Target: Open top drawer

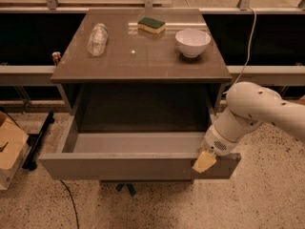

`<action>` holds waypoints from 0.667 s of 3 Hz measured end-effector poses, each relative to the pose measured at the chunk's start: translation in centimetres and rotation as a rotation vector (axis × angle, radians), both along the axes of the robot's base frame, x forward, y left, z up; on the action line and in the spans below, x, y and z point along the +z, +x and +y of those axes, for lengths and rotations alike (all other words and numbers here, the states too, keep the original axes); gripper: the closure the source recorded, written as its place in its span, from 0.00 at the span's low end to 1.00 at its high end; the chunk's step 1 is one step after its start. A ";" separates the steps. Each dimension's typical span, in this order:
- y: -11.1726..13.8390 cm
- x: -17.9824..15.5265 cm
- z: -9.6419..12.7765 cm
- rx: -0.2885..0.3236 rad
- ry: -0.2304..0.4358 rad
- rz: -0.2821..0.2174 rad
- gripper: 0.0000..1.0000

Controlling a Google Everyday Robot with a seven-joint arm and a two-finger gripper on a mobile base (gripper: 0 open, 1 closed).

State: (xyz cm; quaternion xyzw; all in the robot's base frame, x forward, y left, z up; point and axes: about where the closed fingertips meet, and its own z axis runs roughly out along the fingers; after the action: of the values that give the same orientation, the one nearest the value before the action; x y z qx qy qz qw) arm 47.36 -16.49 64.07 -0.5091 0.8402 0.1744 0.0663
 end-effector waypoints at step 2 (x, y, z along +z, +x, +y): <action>0.0 0.1 0.0 0.000 0.000 0.000 0.20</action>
Offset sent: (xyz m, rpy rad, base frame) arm -0.2518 -0.0597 -0.0822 0.1205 0.2699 -0.6758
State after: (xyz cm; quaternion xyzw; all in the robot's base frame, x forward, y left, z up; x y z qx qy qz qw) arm 47.36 -16.48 64.14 -0.5091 0.8402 0.1744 0.0663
